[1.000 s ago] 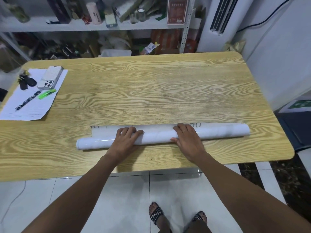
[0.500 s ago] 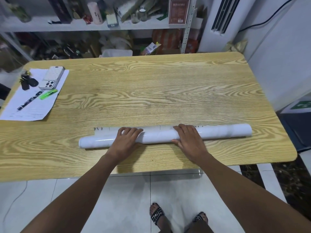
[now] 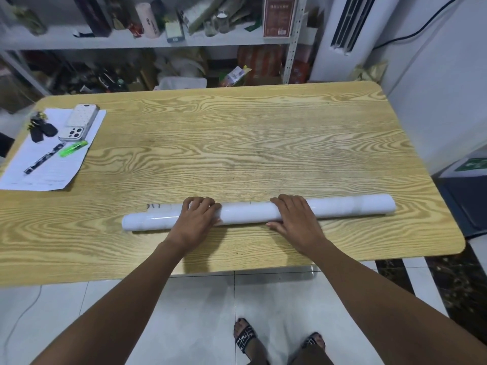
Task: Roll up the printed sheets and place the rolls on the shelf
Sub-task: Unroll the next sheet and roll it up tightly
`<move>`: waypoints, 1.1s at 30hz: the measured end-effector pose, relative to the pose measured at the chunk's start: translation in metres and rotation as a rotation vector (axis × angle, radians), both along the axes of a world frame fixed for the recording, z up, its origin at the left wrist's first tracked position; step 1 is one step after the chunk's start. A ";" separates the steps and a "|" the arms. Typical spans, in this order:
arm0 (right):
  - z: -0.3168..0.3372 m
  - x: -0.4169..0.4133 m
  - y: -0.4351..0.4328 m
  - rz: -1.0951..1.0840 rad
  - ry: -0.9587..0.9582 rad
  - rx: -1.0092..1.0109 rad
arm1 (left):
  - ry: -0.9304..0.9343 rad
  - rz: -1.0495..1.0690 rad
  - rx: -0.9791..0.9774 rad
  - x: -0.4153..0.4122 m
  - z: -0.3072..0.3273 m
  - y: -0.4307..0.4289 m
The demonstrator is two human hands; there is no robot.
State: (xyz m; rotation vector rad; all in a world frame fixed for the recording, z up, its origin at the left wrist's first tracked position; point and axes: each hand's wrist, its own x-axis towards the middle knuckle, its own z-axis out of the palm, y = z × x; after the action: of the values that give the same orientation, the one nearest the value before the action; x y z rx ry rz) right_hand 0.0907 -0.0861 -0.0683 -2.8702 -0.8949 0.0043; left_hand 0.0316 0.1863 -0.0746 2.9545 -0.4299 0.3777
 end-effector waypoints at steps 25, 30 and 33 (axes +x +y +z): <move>-0.004 0.008 -0.002 -0.014 -0.083 0.017 | 0.168 0.042 -0.033 0.000 -0.005 0.000; 0.003 0.008 0.000 -0.030 -0.082 -0.029 | 0.141 0.051 -0.065 -0.001 -0.005 -0.001; 0.004 0.011 0.002 -0.048 -0.064 -0.043 | 0.133 0.054 -0.064 0.002 -0.005 0.000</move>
State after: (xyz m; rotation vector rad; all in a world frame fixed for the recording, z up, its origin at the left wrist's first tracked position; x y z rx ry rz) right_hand 0.1015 -0.0845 -0.0640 -2.9466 -0.8465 -0.0748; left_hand 0.0333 0.1862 -0.0798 2.9107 -0.3169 0.1954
